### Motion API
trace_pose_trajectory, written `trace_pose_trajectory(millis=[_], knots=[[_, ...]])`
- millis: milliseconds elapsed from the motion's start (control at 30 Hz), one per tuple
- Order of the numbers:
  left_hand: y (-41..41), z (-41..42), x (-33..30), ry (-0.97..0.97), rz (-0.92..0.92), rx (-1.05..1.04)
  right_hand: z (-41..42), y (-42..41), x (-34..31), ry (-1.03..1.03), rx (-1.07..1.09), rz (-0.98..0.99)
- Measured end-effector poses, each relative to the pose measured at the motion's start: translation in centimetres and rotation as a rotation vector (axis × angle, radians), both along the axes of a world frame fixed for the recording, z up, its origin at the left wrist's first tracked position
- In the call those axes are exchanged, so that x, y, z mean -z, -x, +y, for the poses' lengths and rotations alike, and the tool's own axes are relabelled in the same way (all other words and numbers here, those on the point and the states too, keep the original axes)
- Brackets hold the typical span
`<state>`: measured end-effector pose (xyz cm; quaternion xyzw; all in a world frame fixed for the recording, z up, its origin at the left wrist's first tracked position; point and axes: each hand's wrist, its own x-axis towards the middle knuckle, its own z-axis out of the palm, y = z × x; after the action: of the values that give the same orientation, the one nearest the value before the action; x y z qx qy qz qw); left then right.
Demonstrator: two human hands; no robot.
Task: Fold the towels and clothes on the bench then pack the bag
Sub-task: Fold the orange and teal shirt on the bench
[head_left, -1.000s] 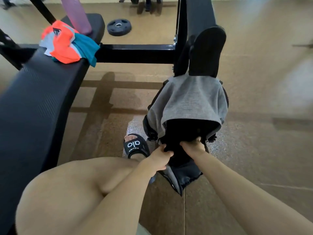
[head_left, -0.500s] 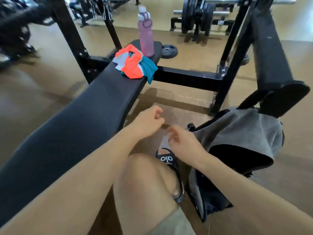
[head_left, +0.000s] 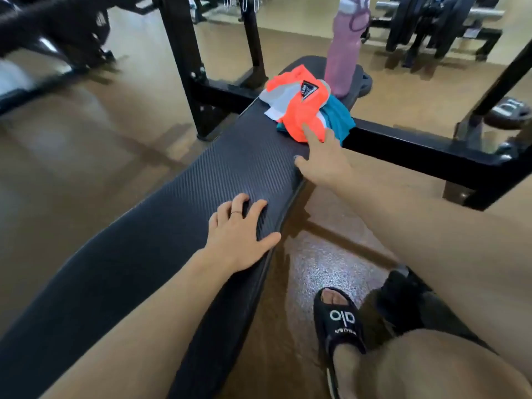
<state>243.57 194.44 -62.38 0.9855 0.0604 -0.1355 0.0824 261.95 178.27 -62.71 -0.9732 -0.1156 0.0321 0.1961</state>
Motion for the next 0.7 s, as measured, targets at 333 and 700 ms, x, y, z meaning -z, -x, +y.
trace_pose_trajectory(millis=[333, 700], knots=[[1.6, 2.1, -0.1, 0.211, -0.098, 0.043, 3.5, -1.7, 0.9, 0.091, -0.067, -0.183], [15.8, 10.0, -4.6, 0.896, -0.176, -0.771, 12.3, 27.1, -3.2, -0.202, -0.853, 0.312]])
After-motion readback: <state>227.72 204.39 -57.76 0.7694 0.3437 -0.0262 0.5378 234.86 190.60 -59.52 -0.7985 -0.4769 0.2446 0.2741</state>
